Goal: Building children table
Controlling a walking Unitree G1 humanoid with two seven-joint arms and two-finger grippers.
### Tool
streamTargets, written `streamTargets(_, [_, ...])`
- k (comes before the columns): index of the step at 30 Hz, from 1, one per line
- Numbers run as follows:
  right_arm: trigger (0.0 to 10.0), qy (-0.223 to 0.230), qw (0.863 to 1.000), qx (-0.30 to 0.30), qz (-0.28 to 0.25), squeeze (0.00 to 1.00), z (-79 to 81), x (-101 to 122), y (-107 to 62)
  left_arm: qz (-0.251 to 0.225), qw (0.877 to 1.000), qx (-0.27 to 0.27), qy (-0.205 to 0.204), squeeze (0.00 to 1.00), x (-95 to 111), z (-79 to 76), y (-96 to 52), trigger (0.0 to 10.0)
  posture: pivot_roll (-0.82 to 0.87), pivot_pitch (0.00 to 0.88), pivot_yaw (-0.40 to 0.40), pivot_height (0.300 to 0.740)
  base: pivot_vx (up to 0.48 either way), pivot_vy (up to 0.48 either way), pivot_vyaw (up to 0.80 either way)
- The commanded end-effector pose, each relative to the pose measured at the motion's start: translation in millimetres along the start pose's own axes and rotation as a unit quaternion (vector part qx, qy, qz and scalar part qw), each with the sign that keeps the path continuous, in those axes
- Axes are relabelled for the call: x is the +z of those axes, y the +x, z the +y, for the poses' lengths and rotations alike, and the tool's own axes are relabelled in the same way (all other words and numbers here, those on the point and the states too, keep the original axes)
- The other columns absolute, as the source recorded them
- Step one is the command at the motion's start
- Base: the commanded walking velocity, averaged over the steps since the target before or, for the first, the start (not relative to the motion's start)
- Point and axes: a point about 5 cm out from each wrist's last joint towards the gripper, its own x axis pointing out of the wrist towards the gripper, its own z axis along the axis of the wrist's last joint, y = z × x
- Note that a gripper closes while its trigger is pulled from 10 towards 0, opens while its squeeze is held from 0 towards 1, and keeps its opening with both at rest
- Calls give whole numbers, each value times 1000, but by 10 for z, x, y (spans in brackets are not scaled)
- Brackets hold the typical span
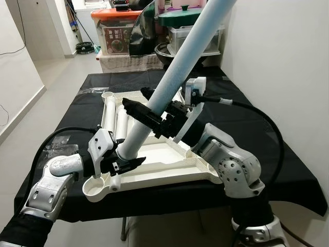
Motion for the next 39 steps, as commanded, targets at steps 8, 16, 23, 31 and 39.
streamTargets(8, [10000, -10, 999, -29, 22, 0, -55, -303, 62, -15, 999, -31, 9, 0, 92, -69, 96, 10000, -18, 0, -5, 740, 0, 0, 0])
streamTargets(16, [6000, 0, 999, -43, 29, 0, -85, -442, 68, -16, 999, -37, 8, 0, 93, -101, 120, 10000, -10, 0, -7, 740, 0, 0, 0])
streamTargets(23, [0, 8, 999, -47, 13, 0, -114, -422, 47, -12, 999, -40, 8, 0, 79, -101, 105, 10000, -10, 0, -7, 740, 0, 0, 0])
streamTargets(31, [0, 17, 998, -66, -17, 0, -128, -435, 62, -10, 999, -36, 26, 0, 67, -96, 108, 10000, -12, 0, -8, 740, 0, 0, 0])
streamTargets(39, [0, 21, 997, -72, -25, 0, -132, -435, 49, -21, 999, -15, 34, 1000, 73, -19, 76, 10000, -13, 0, -8, 740, 0, 0, 0])
